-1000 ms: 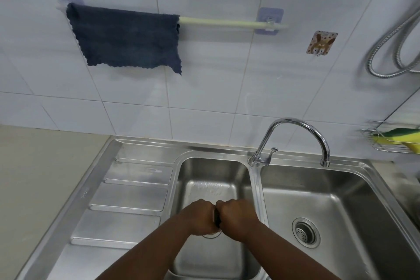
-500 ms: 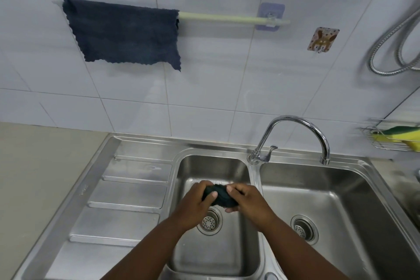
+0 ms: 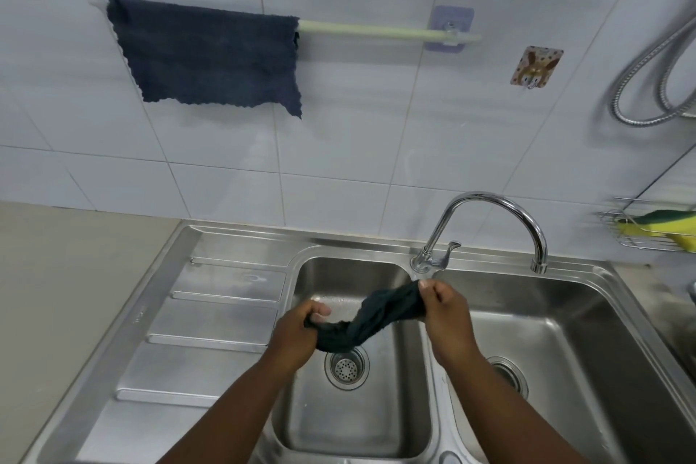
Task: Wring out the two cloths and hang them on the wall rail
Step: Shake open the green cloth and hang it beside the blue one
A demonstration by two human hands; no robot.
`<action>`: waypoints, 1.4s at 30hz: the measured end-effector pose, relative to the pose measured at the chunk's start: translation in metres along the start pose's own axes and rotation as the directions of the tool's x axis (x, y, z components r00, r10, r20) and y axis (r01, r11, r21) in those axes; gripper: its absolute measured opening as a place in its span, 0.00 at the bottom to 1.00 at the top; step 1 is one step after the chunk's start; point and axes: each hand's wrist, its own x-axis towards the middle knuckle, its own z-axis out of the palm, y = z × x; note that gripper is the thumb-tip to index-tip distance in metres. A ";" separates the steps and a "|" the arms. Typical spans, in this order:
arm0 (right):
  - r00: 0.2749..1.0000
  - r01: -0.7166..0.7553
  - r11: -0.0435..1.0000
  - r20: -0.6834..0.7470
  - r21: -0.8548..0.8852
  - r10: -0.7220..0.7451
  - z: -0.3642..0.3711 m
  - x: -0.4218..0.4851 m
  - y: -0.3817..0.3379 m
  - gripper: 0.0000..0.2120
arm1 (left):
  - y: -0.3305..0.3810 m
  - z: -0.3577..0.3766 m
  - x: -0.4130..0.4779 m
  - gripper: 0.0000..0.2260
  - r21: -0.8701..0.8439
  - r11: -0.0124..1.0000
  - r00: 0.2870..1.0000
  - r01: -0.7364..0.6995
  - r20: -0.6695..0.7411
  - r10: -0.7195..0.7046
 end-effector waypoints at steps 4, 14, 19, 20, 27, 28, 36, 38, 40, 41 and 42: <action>0.996 0.082 0.997 0.035 0.011 -0.083 -0.008 -0.003 -0.029 0.13 | -0.003 -0.002 0.004 0.05 0.133 0.985 0.994 0.108 -0.024 -0.106; 0.768 0.437 0.871 0.597 -0.226 -0.230 0.006 -0.029 -0.070 0.09 | 0.061 0.026 -0.014 0.09 -0.037 0.925 0.901 -0.379 0.214 0.378; 0.880 0.423 0.828 0.387 -0.369 -0.277 -0.009 -0.012 -0.068 0.11 | 0.058 0.007 -0.011 0.10 0.301 0.807 0.855 -0.508 0.285 0.433; 0.893 0.408 0.833 0.353 -0.372 -0.280 -0.014 -0.011 -0.067 0.12 | 0.055 0.002 -0.010 0.11 0.359 0.788 0.861 -0.500 0.306 0.407; 0.925 0.300 0.890 0.330 -0.342 -0.185 -0.032 -0.011 -0.068 0.15 | 0.049 -0.031 -0.004 0.12 0.338 0.880 0.917 -0.334 0.331 0.221; 0.926 0.277 0.907 0.341 -0.317 -0.164 -0.034 -0.013 -0.068 0.16 | 0.051 -0.035 -0.004 0.11 0.353 0.876 0.916 -0.329 0.343 0.206; 0.943 0.032 0.987 0.331 -0.156 0.022 -0.052 -0.005 -0.070 0.11 | 0.047 -0.063 0.004 0.08 0.585 0.748 0.942 -0.313 0.293 0.164; 0.959 0.059 0.973 0.285 -0.221 0.007 -0.059 0.000 -0.068 0.09 | 0.050 -0.070 0.005 0.08 0.553 0.779 0.954 -0.294 0.219 0.205; 0.957 0.174 0.915 0.282 -0.365 -0.070 -0.066 0.005 -0.067 0.09 | 0.056 -0.079 0.004 0.09 0.454 0.858 0.971 -0.239 0.128 0.202; 0.949 0.242 0.852 0.297 -0.464 -0.108 -0.069 0.007 -0.067 0.10 | 0.060 -0.083 0.004 0.08 0.384 0.900 0.979 -0.204 0.068 0.193; 0.940 0.295 0.782 0.315 -0.550 -0.133 -0.072 0.009 -0.066 0.11 | 0.063 -0.088 0.003 0.08 0.292 0.941 0.984 -0.172 0.013 0.176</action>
